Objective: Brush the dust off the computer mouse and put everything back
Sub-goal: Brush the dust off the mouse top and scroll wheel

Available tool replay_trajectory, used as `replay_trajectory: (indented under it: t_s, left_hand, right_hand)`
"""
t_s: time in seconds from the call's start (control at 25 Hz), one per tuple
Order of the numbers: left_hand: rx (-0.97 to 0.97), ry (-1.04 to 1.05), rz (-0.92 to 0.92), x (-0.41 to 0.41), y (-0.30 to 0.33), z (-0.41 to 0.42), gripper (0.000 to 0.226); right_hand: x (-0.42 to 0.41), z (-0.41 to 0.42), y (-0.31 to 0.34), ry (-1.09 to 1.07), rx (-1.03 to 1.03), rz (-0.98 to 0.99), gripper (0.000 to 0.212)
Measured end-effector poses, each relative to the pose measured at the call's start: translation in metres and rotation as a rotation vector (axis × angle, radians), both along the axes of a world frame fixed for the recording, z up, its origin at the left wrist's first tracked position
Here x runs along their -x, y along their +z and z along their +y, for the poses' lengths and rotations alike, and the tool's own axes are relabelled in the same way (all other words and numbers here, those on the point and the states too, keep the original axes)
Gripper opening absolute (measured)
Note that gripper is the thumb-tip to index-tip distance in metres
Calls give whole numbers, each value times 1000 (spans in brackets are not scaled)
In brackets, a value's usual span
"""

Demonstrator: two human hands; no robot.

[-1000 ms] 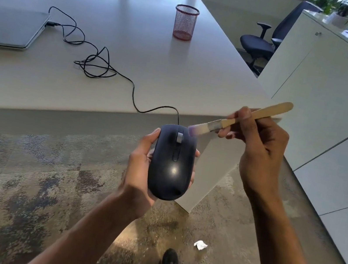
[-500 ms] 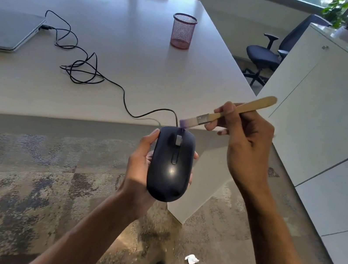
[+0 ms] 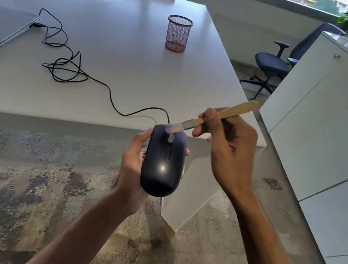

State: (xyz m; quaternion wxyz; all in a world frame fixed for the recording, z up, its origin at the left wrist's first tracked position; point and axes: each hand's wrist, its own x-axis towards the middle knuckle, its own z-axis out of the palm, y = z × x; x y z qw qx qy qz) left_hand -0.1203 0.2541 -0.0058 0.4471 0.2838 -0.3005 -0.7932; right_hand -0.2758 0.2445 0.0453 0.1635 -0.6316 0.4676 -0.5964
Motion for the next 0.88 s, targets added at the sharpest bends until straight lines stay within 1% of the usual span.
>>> replay_trajectory:
  t_s: [0.04,0.12,0.24,0.32,0.4,0.48,0.56,0.68,0.76,0.88]
  left_hand:
    - [3,12,1,4,-1,-3,73]
    - [20,25,15,10,-2,-9,72]
    - [44,24,35,19,-2,-18,71]
    - [59,35,32,26,-1,-22,68]
    - [73,45,30,32,1,-27,64]
    - [99,54,30,35,4,-31,62]
    - [106,69,30,37,7,-38,66]
    - [88,133,-17,35,15,-55,79]
    - [81,213,-65,31,21,-72,73]
    - [96,294,-178,24,30,-105,47]
  right_hand:
    - [6,-3,0,-44,2,-21,24]
    - [19,-9,-2,-56,3,-64,25]
    - [38,-17,-7,-77,-70,-27,27]
    - [48,-22,-10,-115,-74,-58,28]
    - [56,-26,-10,-24,-66,-130,27]
    - [60,-30,-10,35,-98,-115,28]
    - [63,-36,-10,-21,-115,-85,28]
    - [66,-50,-6,-86,-85,-115,28]
    - [66,-59,-3,-100,-84,-117,26]
    - [59,-78,3,-98,-79,-113,24]
